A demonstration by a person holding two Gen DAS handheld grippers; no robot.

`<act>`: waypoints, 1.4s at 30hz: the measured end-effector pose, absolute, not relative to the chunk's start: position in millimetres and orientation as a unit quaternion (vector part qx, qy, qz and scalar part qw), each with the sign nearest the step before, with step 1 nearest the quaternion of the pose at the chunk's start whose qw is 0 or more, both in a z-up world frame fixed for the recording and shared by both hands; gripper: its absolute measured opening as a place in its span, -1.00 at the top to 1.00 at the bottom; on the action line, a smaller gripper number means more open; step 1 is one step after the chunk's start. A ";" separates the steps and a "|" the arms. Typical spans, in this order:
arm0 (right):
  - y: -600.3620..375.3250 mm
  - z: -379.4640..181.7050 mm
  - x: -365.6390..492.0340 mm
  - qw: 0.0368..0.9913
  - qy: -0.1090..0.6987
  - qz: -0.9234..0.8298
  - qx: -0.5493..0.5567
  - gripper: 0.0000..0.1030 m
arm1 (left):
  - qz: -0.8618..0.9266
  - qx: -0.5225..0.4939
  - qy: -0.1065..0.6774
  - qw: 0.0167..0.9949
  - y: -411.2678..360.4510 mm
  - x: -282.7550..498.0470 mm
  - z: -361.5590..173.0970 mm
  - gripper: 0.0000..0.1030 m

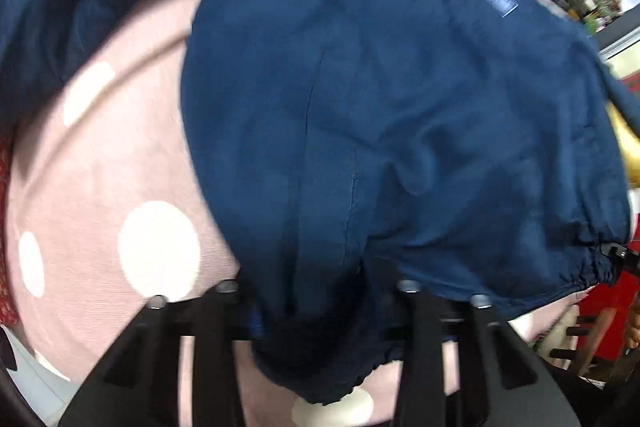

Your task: Fold large clothes

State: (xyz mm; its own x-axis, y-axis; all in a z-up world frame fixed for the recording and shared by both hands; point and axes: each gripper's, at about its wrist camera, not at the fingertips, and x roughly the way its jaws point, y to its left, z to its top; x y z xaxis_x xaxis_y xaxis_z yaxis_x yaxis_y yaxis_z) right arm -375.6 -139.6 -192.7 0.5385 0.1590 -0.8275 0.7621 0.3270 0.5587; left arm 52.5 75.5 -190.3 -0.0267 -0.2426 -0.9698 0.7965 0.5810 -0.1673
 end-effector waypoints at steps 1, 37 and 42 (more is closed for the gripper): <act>-137.6 -176.0 -379.1 0.703 0.419 -0.208 0.536 0.61 | -0.409 0.225 0.589 0.660 81.7 54.0 -174.0 0.43; -126.6 -108.3 -251.3 0.722 0.612 -0.255 0.196 -0.65 | -0.393 0.348 0.489 0.697 29.2 57.4 -142.3 -0.76; -129.8 -177.0 -217.9 0.682 0.671 -0.225 0.186 -0.65 | -0.360 0.374 0.528 0.672 -19.4 44.4 -200.3 -0.76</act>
